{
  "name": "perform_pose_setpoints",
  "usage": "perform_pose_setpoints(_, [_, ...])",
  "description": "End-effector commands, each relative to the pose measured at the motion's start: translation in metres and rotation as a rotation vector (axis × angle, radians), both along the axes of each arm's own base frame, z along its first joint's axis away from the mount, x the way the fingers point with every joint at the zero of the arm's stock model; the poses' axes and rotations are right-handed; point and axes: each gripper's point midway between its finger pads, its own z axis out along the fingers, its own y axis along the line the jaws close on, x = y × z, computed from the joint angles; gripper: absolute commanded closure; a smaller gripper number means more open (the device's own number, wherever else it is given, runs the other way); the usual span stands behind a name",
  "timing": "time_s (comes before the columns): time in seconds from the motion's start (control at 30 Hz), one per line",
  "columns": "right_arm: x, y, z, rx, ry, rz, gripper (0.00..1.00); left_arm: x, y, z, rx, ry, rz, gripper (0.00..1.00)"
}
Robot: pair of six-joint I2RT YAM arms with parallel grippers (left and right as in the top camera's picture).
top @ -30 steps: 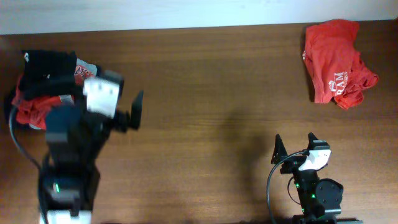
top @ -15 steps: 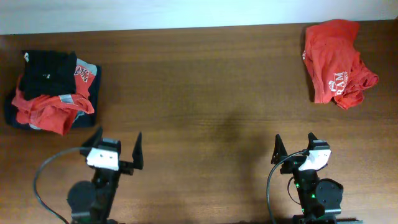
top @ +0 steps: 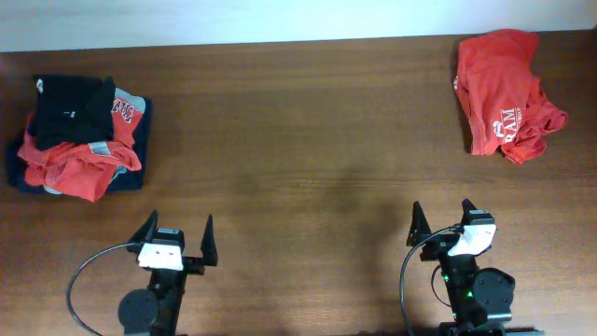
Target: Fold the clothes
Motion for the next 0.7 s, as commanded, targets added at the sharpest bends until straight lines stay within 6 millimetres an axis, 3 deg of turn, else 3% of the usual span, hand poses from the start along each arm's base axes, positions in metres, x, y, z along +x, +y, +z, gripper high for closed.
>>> perform_pose_setpoints(0.0, [-0.0005,0.0012,-0.0008,-0.002,-0.002,0.010,0.02,0.0005,0.0093,-0.0018,-0.004,-0.001,0.052,0.01])
perform_pose_setpoints(0.67, [-0.0005,0.0012,-0.0008,-0.002,-0.002,0.010,0.02,0.0005,0.0073,-0.0009,-0.005,-0.004,0.041,0.01])
